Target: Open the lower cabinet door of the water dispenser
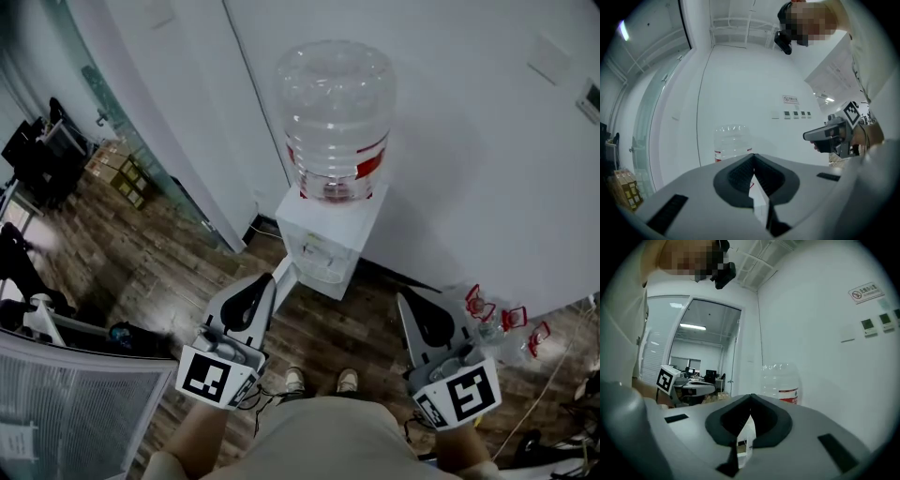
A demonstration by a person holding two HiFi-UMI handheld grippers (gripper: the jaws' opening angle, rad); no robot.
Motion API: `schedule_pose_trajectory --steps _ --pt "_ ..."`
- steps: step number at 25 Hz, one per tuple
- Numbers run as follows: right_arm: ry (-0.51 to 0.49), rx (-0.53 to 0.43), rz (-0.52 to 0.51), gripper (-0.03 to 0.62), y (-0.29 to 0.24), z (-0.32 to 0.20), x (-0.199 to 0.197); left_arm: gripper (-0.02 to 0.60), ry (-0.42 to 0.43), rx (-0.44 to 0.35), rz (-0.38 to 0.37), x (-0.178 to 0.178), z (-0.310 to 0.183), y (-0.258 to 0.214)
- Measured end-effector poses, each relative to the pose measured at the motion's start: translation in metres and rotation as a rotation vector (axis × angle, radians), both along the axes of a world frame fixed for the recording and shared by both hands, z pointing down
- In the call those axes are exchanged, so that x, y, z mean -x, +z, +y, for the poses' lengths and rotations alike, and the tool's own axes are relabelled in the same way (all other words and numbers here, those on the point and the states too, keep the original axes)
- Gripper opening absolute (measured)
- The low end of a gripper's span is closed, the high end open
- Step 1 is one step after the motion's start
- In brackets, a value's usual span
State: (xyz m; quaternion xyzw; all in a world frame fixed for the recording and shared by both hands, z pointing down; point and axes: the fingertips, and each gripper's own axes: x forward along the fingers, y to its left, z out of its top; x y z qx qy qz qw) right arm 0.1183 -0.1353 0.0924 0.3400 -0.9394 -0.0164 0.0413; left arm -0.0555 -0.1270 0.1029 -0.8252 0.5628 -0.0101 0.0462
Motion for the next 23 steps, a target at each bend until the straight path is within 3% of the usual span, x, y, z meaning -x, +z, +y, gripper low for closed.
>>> schedule_pose_trajectory --steps 23 --pt "0.03 -0.052 0.006 0.006 -0.008 -0.01 0.008 0.005 -0.018 0.009 -0.008 0.011 0.005 -0.005"
